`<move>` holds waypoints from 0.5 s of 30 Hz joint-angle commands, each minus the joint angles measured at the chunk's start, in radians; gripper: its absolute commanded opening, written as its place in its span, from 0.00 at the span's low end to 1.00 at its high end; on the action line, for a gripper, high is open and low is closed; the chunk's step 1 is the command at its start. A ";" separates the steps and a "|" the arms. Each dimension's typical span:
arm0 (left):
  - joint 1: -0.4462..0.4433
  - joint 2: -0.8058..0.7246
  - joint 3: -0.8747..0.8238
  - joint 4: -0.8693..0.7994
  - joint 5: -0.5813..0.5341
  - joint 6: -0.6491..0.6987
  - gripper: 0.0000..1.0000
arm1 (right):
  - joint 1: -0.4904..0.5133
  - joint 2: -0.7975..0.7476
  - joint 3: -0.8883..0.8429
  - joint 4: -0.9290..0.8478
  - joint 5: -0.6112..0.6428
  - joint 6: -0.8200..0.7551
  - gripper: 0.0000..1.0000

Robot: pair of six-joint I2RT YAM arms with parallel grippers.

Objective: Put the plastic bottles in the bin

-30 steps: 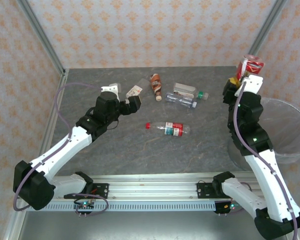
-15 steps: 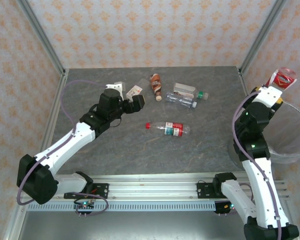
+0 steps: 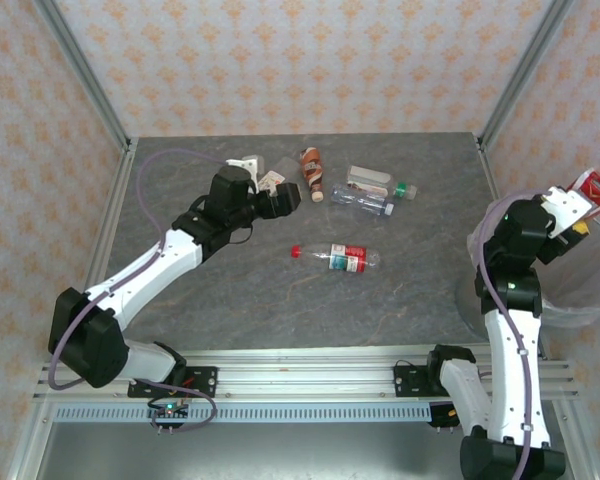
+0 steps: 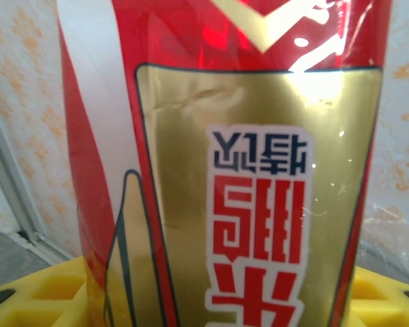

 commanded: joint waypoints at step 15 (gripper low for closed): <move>0.005 0.067 0.149 -0.092 0.076 0.005 1.00 | -0.043 0.057 -0.055 -0.188 0.070 0.250 0.80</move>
